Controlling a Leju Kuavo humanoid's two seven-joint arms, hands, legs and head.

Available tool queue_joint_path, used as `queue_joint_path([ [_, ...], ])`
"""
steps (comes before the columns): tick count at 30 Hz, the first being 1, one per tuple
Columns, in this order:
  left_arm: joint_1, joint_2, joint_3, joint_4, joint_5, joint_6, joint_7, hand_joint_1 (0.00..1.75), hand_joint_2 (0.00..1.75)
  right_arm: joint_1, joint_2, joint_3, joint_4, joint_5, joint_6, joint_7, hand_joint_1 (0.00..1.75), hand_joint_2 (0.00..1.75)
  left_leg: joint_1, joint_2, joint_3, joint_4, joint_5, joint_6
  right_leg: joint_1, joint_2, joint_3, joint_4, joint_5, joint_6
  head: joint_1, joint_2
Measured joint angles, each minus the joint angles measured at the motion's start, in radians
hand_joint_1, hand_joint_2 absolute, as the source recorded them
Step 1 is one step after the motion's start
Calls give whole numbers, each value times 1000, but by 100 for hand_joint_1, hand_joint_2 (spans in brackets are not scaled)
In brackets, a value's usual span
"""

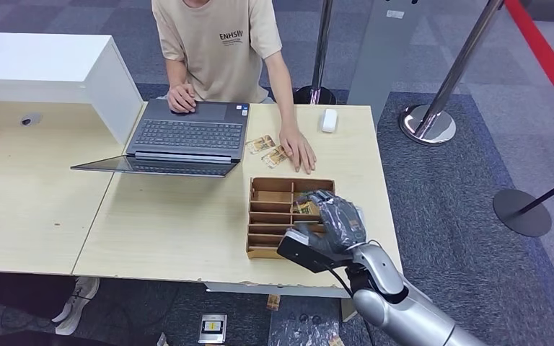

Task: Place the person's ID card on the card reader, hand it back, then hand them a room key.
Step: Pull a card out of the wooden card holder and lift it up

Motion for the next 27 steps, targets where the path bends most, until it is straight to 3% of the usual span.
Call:
queue_joint_path([
  [15,0,0,0,0,4,0,1,0,0,37,-20,-15,0,14,-6,12,65,175,0,0,0,0,0,0,0,0,0,0,0,0,0,0],
  [27,0,0,0,0,4,2,2,0,0,48,-24,-23,11,14,-8,12,73,175,0,0,0,0,0,0,0,0,0,0,0,0,0,0],
])
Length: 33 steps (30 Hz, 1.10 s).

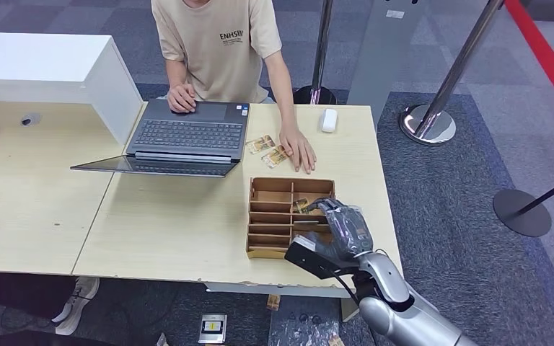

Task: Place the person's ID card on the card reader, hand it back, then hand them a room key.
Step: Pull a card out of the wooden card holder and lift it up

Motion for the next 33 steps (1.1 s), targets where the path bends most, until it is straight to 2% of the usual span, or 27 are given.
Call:
queue_joint_path([
  [4,0,0,0,0,1,1,1,0,0,3,0,0,9,1,-5,0,78,175,0,0,0,0,0,0,0,0,0,0,0,0,0,0],
  [5,0,0,0,0,2,1,2,0,0,4,0,0,11,2,-7,0,85,175,0,0,0,0,0,0,0,0,0,0,0,0,0,0],
  [7,0,0,0,0,3,1,3,0,0,5,0,0,16,11,-11,2,117,175,0,0,0,0,0,0,0,0,0,0,0,0,0,0],
  [9,0,0,0,0,5,2,4,0,0,5,0,0,22,28,-12,8,157,175,0,0,0,0,0,0,0,0,0,0,0,0,0,0],
  [11,0,0,-1,0,7,2,4,0,0,5,0,1,29,48,-10,19,174,175,0,0,0,0,0,0,0,0,0,0,0,0,0,0],
  [25,-1,0,-7,0,17,2,6,0,0,-3,2,1,53,81,-3,38,175,175,0,0,1,0,0,0,0,0,1,0,0,0,0,0],
  [33,-1,0,-8,0,22,2,2,0,0,-4,4,-12,54,-49,-21,-1,175,175,0,0,1,0,0,0,0,0,1,0,0,0,0,0],
])
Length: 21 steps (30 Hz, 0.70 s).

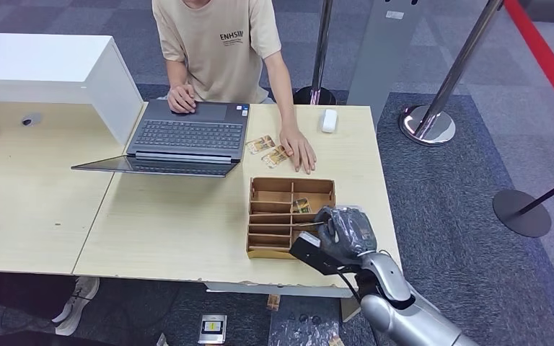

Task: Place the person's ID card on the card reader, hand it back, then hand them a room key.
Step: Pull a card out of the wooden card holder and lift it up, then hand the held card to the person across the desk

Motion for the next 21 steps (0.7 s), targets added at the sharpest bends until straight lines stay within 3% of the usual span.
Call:
queue_joint_path([
  [6,0,0,-5,0,8,0,-16,0,0,-21,7,-45,-70,-264,26,-77,175,175,0,0,0,0,0,0,0,0,0,0,0,0,0,0],
  [12,0,0,-22,0,10,-3,-42,0,0,-131,18,-109,-192,-583,106,-144,175,175,0,0,0,0,0,0,0,0,0,1,0,0,0,0],
  [21,-1,1,-47,0,5,-15,-42,0,0,-343,23,-151,-221,-677,169,-149,175,175,0,0,0,0,0,0,0,0,0,1,0,0,0,0],
])
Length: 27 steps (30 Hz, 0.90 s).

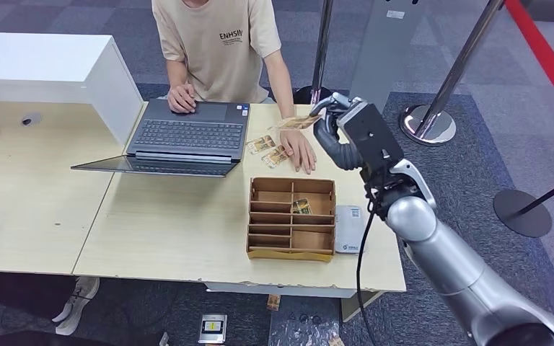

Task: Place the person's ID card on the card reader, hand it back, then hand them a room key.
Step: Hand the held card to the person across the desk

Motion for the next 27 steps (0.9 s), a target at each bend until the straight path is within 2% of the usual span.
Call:
queue_joint_path([
  [4,-2,0,-9,0,-3,-2,1,0,0,-87,8,10,66,38,9,11,175,175,0,0,0,0,0,0,0,0,0,0,0,0,0,0],
  [9,-5,0,-25,0,-3,-2,-1,0,0,-217,26,40,250,162,-15,46,175,175,0,-1,-1,0,0,0,0,-1,0,0,0,0,0,0],
  [14,-5,0,-34,0,4,-2,1,0,0,-317,44,112,456,425,-31,147,175,175,0,-1,-1,0,0,0,0,-1,0,0,0,0,0,0],
  [18,-5,0,-45,0,10,-2,7,0,0,-361,56,193,578,649,-4,219,175,175,0,-2,-1,0,0,0,0,-1,0,0,0,0,0,0],
  [21,-5,0,-48,0,14,-2,14,0,0,-379,64,247,641,737,5,235,175,175,0,-2,-1,0,0,0,0,-1,-1,0,0,0,0,0],
  [22,-5,0,-49,0,15,-2,17,0,0,-382,68,260,657,748,7,236,169,175,0,-2,-1,0,0,0,0,-1,-1,0,0,0,0,0],
  [25,-5,1,-52,0,15,-2,24,0,0,-387,77,288,695,762,13,229,38,175,0,-1,-1,0,0,0,0,-1,-1,0,0,0,0,0],
  [26,-5,1,-53,0,15,-1,25,0,0,-387,80,295,705,763,15,224,0,175,0,-1,-1,0,0,0,0,-1,-1,0,0,0,0,0],
  [27,-5,1,-53,0,15,-1,25,0,0,-387,82,301,714,762,17,219,0,175,0,-1,-1,0,0,0,0,-1,-1,0,0,0,0,0],
])
